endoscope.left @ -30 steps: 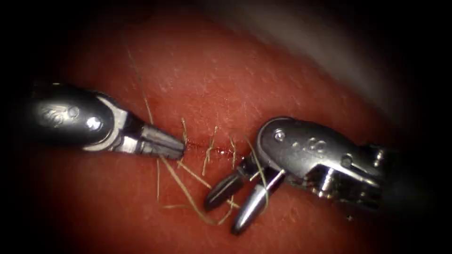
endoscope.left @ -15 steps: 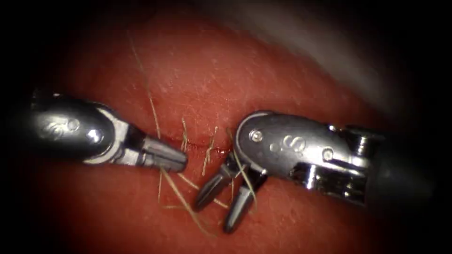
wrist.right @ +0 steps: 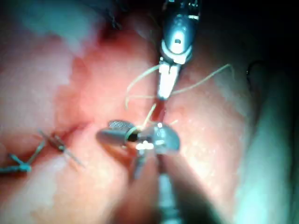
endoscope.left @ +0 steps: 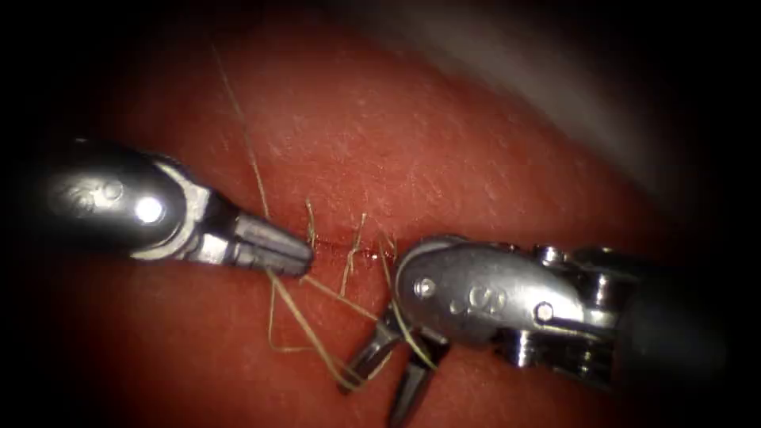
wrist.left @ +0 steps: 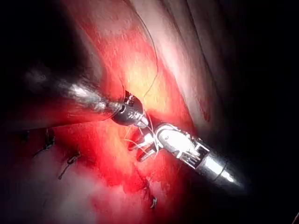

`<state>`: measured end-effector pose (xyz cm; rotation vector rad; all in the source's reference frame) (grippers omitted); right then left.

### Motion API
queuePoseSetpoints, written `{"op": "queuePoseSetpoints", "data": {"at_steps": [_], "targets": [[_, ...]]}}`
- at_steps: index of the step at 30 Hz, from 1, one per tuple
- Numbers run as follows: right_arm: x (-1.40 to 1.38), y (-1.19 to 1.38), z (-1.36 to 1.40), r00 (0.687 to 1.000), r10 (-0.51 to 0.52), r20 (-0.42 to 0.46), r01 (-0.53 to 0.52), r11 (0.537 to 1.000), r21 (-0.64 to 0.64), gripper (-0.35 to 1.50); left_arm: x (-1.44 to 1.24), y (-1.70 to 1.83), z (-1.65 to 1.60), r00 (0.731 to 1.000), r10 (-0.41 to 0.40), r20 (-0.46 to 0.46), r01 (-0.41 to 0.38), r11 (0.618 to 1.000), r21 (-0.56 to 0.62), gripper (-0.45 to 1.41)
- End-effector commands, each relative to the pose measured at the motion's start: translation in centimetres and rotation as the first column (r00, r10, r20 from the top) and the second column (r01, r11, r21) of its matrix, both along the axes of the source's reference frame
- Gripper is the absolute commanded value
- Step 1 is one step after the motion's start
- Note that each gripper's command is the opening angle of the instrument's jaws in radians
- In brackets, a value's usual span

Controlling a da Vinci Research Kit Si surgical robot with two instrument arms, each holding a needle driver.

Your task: Wound Closure

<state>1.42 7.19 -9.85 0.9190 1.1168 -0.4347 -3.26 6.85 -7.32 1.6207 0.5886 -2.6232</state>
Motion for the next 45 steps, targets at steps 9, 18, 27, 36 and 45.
{"op": "queuePoseSetpoints", "data": {"at_steps": [9, 18, 27, 36, 45], "targets": [[0.02, 0.23, 0.21, 0.998, 0.057, 0.020, -0.056, 0.996, -0.064, 0.39, -0.07, -0.12, 0.05, 1.000, -0.002, -0.003, 0.002, 1.000, -0.004, -0.35], [0.03, 0.03, 0.27, 1.000, 0.011, 0.010, -0.010, 0.995, -0.099, 0.37, -0.03, -0.17, 0.02, 1.000, 0.002, -0.001, -0.002, 1.000, -0.004, -0.35], [0.03, -0.02, 0.31, 0.999, -0.032, 0.012, 0.033, 0.988, -0.148, -0.20, -0.03, -0.20, 0.00, 1.000, 0.003, 0.000, -0.003, 1.000, -0.004, -0.35], [-0.02, 0.14, 0.21, 0.999, 0.026, -0.047, -0.032, 0.992, -0.121, -0.35, -0.01, -0.46, -0.14, 1.000, 0.023, -0.009, -0.023, 1.000, -0.004, -0.35], [-0.21, 0.59, 0.33, 0.973, 0.227, -0.050, -0.227, 0.974, 0.011, -0.35, -0.04, -1.16, -0.33, 0.997, 0.070, -0.021, -0.070, 0.998, -0.004, -0.35]]}}
